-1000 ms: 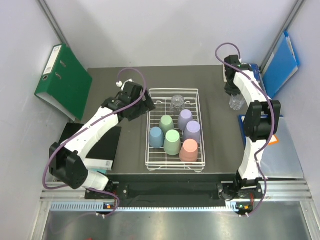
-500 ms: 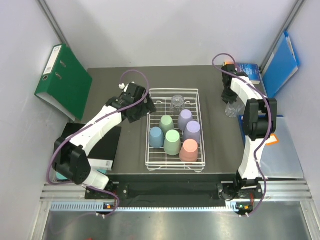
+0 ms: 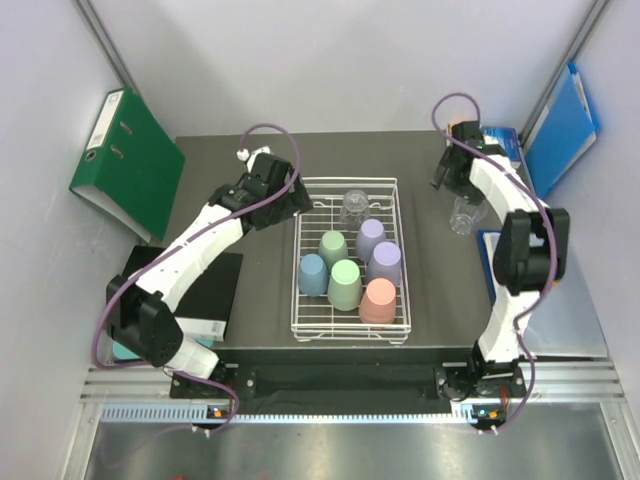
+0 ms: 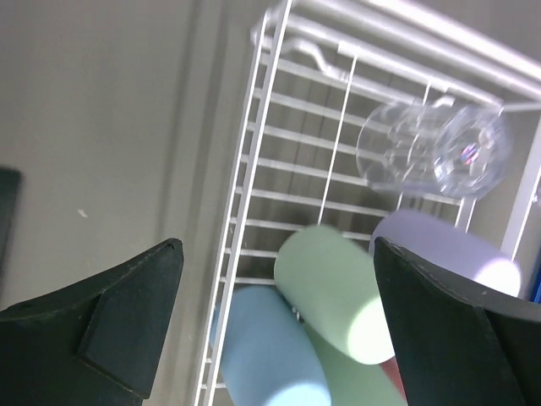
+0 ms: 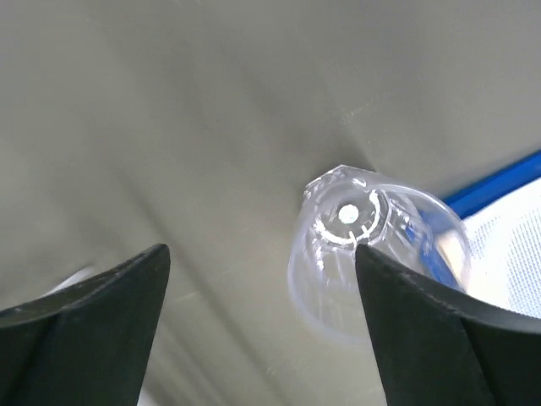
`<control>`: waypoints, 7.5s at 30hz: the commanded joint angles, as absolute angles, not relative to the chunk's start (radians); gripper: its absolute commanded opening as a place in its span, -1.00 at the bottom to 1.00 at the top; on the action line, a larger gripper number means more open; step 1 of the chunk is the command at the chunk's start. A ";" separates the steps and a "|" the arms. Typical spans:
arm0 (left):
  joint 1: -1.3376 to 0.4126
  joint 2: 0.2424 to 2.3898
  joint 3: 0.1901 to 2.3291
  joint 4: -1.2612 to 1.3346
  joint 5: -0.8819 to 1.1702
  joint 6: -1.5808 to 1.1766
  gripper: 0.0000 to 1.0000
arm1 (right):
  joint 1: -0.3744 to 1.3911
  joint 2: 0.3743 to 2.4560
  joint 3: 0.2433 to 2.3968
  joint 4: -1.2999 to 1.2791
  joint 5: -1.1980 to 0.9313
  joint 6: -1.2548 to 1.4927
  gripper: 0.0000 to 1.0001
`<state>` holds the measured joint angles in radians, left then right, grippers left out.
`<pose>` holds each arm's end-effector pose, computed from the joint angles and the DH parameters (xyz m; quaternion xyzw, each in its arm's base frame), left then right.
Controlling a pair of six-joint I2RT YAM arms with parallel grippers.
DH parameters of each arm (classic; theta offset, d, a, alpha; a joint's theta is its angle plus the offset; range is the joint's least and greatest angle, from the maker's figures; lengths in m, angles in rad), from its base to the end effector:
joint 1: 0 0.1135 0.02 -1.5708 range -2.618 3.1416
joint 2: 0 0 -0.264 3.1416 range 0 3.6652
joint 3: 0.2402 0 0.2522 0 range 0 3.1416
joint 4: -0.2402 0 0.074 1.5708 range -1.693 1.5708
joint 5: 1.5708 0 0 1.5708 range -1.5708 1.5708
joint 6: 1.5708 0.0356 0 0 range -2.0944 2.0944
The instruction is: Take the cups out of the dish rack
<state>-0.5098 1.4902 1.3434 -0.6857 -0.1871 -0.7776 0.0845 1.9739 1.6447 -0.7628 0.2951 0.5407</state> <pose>0.2853 -0.1519 0.3196 -0.1574 0.9157 -0.1459 0.3396 0.4239 0.0255 0.2380 0.2513 0.9281 -0.0638 0.2671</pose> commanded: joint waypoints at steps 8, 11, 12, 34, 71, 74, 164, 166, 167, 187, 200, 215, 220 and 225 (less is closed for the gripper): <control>-0.621 1.676 1.675 -0.667 -0.340 -0.552 0.98 | 0.265 1.436 1.560 -0.589 0.271 0.561 0.99; -0.653 1.790 1.770 -0.686 -0.347 -0.517 0.98 | 0.349 1.336 1.482 -0.572 0.297 0.542 0.99; -0.663 1.819 1.793 -0.705 -0.341 -0.512 0.98 | 0.373 1.313 1.464 -0.568 0.323 0.532 0.99; -0.756 2.095 2.028 -0.678 -0.348 -0.526 0.98 | 0.508 1.058 1.195 -0.558 0.255 0.499 0.99; -0.628 1.670 1.743 -0.412 -0.048 -0.748 -0.99 | 0.505 0.942 1.145 -0.416 0.270 0.529 0.91; -0.519 1.542 1.424 -0.013 0.315 -0.964 -1.00 | 0.505 0.931 1.105 -0.333 0.154 0.548 0.90; -0.387 1.431 1.267 -0.580 0.052 -0.839 0.98 | 0.069 1.795 1.798 -0.989 0.374 0.644 -1.00; -0.385 1.440 1.270 -0.577 0.052 -0.839 0.98 | 0.068 1.828 1.825 -0.996 0.367 0.640 -1.00; -0.385 1.453 1.273 -0.577 0.051 -0.839 0.98 | 0.069 1.838 1.832 -0.999 0.367 0.638 -1.00; -0.391 1.546 1.333 -0.577 0.057 -0.831 0.98 | 0.064 1.950 1.832 -0.940 0.293 0.601 -0.45; -0.445 1.540 1.454 -0.600 0.002 -0.741 0.98 | 0.081 1.584 1.708 -0.718 0.073 0.641 0.27; -0.851 1.589 1.617 -0.684 -0.278 -0.586 0.98 | 0.351 1.060 1.156 -0.525 0.084 0.571 0.60; -0.959 1.640 1.660 -0.706 -0.330 -0.589 0.98 | 0.364 1.003 1.101 -0.534 0.087 0.577 0.61; -1.026 1.696 1.695 -0.716 -0.345 -0.595 0.98 | 0.365 0.948 1.121 -0.549 0.092 0.577 0.61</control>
